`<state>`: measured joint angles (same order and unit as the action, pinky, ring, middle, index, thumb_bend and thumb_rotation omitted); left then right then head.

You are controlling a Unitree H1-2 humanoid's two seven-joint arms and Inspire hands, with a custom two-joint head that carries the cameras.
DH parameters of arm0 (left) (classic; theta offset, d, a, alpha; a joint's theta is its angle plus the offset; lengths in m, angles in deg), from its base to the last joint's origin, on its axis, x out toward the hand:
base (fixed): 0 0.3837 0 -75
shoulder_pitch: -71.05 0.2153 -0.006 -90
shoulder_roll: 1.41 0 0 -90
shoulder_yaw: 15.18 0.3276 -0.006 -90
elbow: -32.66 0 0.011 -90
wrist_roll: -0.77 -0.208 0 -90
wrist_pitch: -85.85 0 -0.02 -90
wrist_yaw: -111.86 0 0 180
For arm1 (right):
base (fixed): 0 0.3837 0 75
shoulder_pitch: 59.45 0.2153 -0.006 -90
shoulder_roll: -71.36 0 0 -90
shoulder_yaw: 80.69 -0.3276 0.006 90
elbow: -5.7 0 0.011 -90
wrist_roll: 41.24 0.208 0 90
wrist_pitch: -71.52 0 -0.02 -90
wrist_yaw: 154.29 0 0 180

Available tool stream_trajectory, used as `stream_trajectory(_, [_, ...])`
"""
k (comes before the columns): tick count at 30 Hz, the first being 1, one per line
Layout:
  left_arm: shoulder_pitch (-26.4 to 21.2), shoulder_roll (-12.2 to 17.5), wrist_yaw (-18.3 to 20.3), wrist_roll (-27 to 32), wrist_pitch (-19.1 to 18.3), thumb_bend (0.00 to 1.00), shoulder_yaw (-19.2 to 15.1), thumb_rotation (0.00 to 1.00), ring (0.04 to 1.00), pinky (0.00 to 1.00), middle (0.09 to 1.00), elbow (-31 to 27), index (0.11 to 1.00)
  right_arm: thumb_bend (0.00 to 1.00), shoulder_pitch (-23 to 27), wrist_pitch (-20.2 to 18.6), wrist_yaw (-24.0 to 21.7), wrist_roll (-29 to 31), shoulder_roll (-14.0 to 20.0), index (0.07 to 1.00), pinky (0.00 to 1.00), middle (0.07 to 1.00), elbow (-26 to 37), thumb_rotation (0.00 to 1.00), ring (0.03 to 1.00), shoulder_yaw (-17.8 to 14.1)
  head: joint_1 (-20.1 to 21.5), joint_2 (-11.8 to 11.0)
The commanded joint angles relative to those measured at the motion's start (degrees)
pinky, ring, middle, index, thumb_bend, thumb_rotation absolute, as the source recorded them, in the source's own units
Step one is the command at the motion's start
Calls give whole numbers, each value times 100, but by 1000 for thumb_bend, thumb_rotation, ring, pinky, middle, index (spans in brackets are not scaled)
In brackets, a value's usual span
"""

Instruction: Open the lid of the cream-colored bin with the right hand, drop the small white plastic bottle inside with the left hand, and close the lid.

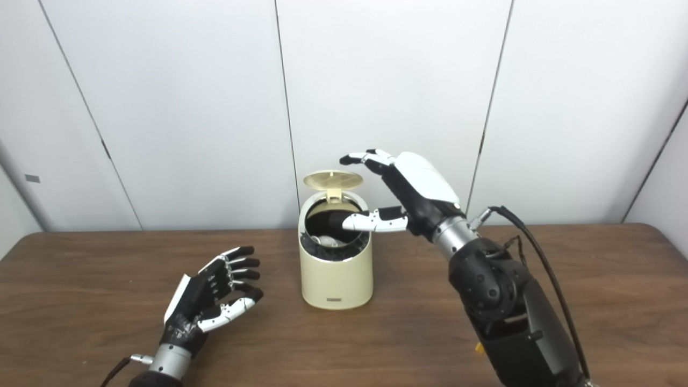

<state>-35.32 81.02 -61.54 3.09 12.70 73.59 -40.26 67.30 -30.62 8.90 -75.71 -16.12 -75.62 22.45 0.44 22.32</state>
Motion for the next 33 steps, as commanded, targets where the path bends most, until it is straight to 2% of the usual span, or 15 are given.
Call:
stream_trajectory(1, [-49,-45,-90,-39,65,612,-11,78,674,576,727,-80,794,617,400,-16,-16,-104,40,824,824,856,55,626,918,3,-6,-1])
stream_trajectory(7, [-46,-77,-70,20,73,609,-24,63,679,584,728,-80,796,640,515,84,-164,-306,126,817,803,840,-38,639,921,182,-59,31])
stream_trajectory(12, [-52,-94,-85,-3,11,609,-37,52,674,575,726,-108,791,655,583,71,-278,-414,165,813,894,848,4,655,965,295,-81,46])
stream_trajectory(22, [-60,-139,-74,17,46,617,-40,66,667,574,719,-83,788,647,777,120,-580,-512,248,825,948,854,-64,664,986,504,-125,79])
stream_trajectory(28, [-60,-154,-106,-18,-30,591,-44,36,668,575,721,-152,791,652,826,188,-756,-520,307,792,934,820,-18,646,966,515,-164,113])
stream_trajectory(33, [-79,-162,-98,16,-74,604,-62,49,668,574,721,-151,793,650,791,200,-886,-579,360,777,925,806,97,623,971,526,-184,129])
